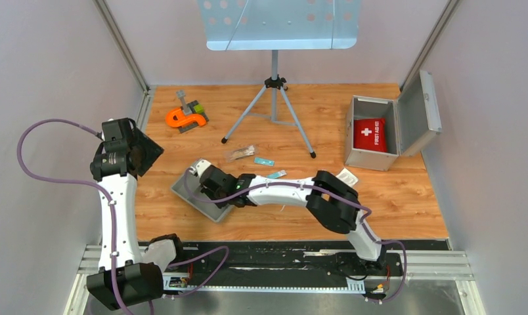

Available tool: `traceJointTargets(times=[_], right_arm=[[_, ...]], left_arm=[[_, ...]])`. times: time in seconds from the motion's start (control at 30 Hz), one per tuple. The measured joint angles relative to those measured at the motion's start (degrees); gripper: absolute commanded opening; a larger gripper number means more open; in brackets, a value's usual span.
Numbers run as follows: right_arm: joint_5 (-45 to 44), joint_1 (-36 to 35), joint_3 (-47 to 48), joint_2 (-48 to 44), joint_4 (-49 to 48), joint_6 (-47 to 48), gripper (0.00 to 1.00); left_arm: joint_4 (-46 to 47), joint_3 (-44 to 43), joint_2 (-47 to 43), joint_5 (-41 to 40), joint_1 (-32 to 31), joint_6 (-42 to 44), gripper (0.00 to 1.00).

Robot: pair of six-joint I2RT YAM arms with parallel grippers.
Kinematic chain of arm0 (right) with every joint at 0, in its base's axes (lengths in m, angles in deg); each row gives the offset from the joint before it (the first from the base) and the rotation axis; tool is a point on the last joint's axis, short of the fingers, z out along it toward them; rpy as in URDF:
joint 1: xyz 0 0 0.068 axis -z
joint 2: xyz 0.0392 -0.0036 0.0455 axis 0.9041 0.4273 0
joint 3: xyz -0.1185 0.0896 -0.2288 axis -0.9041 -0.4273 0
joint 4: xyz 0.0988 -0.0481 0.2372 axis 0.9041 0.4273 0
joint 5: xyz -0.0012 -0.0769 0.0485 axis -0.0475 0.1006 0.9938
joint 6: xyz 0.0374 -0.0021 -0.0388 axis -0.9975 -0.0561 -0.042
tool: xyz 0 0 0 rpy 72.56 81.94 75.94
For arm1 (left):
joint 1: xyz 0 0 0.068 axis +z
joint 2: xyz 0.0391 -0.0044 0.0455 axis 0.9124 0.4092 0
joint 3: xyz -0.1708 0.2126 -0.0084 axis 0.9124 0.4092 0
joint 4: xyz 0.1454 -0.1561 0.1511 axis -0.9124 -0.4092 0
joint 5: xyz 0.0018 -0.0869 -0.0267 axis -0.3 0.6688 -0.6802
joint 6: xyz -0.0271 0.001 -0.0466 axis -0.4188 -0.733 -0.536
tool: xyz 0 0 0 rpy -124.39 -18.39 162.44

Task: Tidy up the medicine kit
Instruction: Pick up the medicine box compartment at the center of the board.

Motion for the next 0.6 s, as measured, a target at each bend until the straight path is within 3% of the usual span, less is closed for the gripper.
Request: traceJointTargets(times=[0.37,0.6], right_arm=[[-8.5,0.0,-16.2,-31.8,5.5,-0.8,0.00],[-14.5,0.0,-25.4,-48.0,15.6,-7.0,0.00]], left_arm=[[0.0,0.0,0.3,0.3,0.6,0.0,0.62],[1.1,0.0,1.7,1.0,1.0,-0.1,0.62]])
